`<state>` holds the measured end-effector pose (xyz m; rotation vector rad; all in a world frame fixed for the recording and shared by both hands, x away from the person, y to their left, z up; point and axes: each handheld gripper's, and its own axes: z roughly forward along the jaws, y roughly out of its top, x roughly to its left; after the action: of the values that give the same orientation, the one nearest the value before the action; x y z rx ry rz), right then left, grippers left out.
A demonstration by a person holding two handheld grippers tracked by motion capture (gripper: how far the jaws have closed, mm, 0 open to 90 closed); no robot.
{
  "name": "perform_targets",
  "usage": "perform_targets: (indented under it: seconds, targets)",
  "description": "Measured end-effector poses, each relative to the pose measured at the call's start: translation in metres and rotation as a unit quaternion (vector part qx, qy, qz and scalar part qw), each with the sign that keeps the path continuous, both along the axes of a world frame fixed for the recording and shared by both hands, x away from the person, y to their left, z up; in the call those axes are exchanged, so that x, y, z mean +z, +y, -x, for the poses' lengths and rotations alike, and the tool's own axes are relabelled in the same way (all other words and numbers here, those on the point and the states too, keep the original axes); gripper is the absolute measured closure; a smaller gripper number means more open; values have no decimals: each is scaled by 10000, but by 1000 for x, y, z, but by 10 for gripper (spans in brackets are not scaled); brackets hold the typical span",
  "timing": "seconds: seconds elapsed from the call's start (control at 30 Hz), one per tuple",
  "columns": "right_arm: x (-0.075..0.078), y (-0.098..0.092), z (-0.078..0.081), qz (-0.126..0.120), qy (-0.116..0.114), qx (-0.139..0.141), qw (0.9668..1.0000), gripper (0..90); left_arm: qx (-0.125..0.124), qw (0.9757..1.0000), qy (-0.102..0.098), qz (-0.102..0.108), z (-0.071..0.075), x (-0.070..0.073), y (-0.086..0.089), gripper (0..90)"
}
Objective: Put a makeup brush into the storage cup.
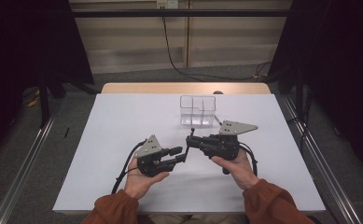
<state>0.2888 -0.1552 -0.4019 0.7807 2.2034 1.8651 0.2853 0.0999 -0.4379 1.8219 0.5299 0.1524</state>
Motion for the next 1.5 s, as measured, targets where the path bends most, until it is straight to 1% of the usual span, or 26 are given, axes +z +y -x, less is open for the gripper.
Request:
perform_targets:
  seconds: [0.13,0.17,0.23,0.27,0.37,0.43,0.5,0.53,0.57,0.6,0.63,0.77,0.83,0.87,0.9,0.93,1.0,1.13,1.17,1.23,1.27,1.3,1.33,1.4,1.47,1.5]
  targets:
    - [1,-2,0,14,-22,-41,10000,840,72,10000,21,-17,0,0,1,549]
    - [1,-2,0,5,-19,-54,10000,840,46,10000,61,-16,-1,1,1,539]
    - [1,-2,0,6,-24,-62,10000,840,48,10000,53,-58,0,1,2,527]
    - [1,-3,0,8,-26,-65,10000,840,78,9999,52,-35,0,1,2,510]
    - [1,-4,-1,6,-33,-80,10000,840,153,9999,41,-23,0,3,4,414]
    - [1,-4,-1,12,-31,-85,10000,840,247,9997,32,-44,0,3,5,370]
    - [1,-4,-1,26,-23,-92,10000,840,262,9996,22,-49,-1,3,5,297]
    - [1,-4,-1,32,-27,-93,9999,840,247,9997,8,-54,-1,3,5,286]
    - [1,-4,-1,39,-27,-95,9999,840,330,9994,-18,-52,0,3,4,269]
    - [1,-4,0,44,-31,-95,9999,840,362,9993,-17,-54,0,4,4,209]
    - [1,-4,0,49,-32,-99,9999,840,379,9993,-15,-60,0,4,4,186]
    - [2,-6,0,61,-42,-124,9999,840,421,9991,-41,-56,0,4,7,102]
    - [2,-7,0,48,-48,-143,9999,839,500,9987,-16,-28,-1,5,8,76]
    - [3,-8,0,48,-50,-151,9999,839,571,9983,-2,-92,-2,6,9,53]
    - [3,-9,-1,43,-50,-162,9998,840,624,9980,-9,-102,-2,6,10,39]
    - [3,-9,-1,38,-53,-172,9998,840,672,9976,1,-160,-3,6,11,38]
    - [3,-10,-1,40,-46,-188,9998,840,738,9971,-49,-185,-4,7,15,37]
    - [3,-11,-1,46,-35,-201,9998,840,891,9960,43,-83,-5,10,22,31]
    - [3,-11,-2,46,-30,-211,9998,839,916,9958,45,-64,-6,11,24,31]
    - [3,-12,-2,42,-29,-232,9997,839,946,9955,-36,-18,-5,13,28,34]
    - [3,-13,-2,42,-23,-243,9997,839,964,9953,-29,22,-4,14,30,34]
    - [3,-13,-3,37,-29,-255,9997,839,987,9951,-52,-27,-4,15,33,34]
    - [3,-13,-3,35,-28,-266,9996,840,1066,9943,-65,-71,-3,15,35,34]
    - [3,-14,-3,41,-29,-271,9996,839,1088,9940,-90,-108,-2,16,40,32]
    - [3,-14,-4,49,-32,-280,9996,839,1168,9926,-201,-257,0,17,47,30]
    - [3,-14,-4,56,-35,-285,9996,839,1201,9921,-231,-285,1,17,50,27]
